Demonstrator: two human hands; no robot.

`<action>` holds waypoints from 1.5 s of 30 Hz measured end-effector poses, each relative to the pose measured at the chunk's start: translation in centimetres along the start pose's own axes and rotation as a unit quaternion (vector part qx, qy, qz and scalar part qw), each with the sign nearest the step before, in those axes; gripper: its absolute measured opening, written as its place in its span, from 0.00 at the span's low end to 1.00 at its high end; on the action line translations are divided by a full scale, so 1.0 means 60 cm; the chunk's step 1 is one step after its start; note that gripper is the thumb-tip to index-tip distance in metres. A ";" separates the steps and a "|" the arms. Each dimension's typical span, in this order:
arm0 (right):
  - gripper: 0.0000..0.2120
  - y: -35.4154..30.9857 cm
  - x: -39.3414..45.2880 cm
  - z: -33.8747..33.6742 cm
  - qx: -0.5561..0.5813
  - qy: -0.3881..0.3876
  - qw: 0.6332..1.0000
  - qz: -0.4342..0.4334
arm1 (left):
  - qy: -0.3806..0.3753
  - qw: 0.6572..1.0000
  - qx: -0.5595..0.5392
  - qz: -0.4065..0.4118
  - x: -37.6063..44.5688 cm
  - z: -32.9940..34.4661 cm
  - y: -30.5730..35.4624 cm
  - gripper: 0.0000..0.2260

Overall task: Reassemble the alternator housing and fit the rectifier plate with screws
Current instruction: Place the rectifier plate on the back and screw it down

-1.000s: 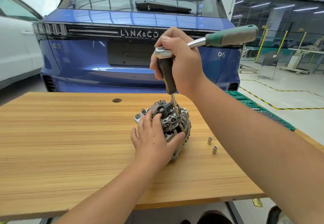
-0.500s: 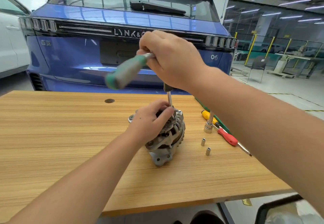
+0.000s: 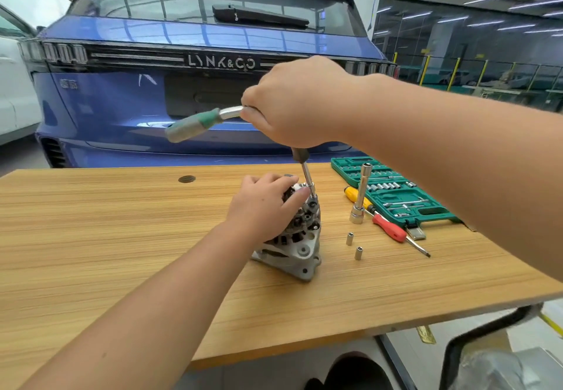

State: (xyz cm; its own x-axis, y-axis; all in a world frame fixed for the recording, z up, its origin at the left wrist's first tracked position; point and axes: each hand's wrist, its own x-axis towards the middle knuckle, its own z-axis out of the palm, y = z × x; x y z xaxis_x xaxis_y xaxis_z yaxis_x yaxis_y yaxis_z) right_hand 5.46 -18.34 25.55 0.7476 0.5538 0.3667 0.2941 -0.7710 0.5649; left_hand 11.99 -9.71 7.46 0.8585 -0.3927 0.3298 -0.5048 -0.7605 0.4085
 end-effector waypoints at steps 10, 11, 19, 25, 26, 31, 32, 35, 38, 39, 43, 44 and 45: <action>0.04 0.065 -0.065 0.008 0.508 -0.040 0.787 0.349 | 0.035 0.973 0.228 -0.019 -0.007 0.009 0.047 0.32; 0.02 0.068 -0.072 0.016 0.601 -0.008 0.704 0.378 | 0.050 0.973 0.227 -0.008 0.000 0.005 0.047 0.31; 0.11 0.080 -0.101 0.092 0.885 0.235 0.206 0.344 | -0.126 0.988 -0.057 0.074 0.085 -0.033 0.054 0.12; 0.05 0.054 -0.122 0.119 0.876 0.329 0.211 0.285 | -0.169 0.977 -0.041 0.127 0.113 -0.039 0.042 0.06; 0.05 0.048 -0.123 0.120 0.871 0.335 0.226 0.281 | -0.171 0.976 -0.037 0.131 0.113 -0.038 0.042 0.07; 0.06 0.020 -0.115 0.113 0.846 0.397 0.199 0.295 | -0.156 0.978 -0.043 0.135 0.114 -0.027 0.041 0.06; 0.06 0.016 -0.112 0.113 0.835 0.413 0.200 0.304 | -0.156 0.978 -0.040 0.135 0.114 -0.024 0.041 0.08; 0.09 0.002 -0.109 0.122 0.797 0.443 0.275 0.305 | -0.155 0.977 -0.030 0.141 0.113 -0.023 0.044 0.13; 0.07 -0.009 -0.114 0.146 0.704 0.480 0.455 0.259 | -0.162 0.977 -0.022 0.139 0.112 -0.025 0.043 0.14; 0.05 -0.009 -0.117 0.154 0.651 0.495 0.528 0.230 | -0.162 0.977 -0.019 0.139 0.113 -0.024 0.042 0.14; 0.07 0.010 -0.119 0.167 0.422 0.519 0.733 0.128 | -0.154 0.977 -0.038 0.140 0.113 -0.019 0.044 0.19; 0.07 0.017 -0.118 0.163 0.375 0.502 0.770 0.120 | -0.153 0.977 -0.053 0.142 0.114 -0.015 0.044 0.22; 0.08 0.025 -0.119 0.159 0.331 0.482 0.804 0.113 | -0.149 0.977 -0.055 0.143 0.115 -0.011 0.043 0.22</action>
State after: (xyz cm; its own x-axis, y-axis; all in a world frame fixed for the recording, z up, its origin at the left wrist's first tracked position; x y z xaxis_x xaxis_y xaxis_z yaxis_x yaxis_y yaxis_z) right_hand 6.27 -26.48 16.72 0.1122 0.1175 0.9867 0.7068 -0.7074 0.0039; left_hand 16.58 -14.03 11.34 0.6602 -0.7268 0.1894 -0.7211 -0.5428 0.4305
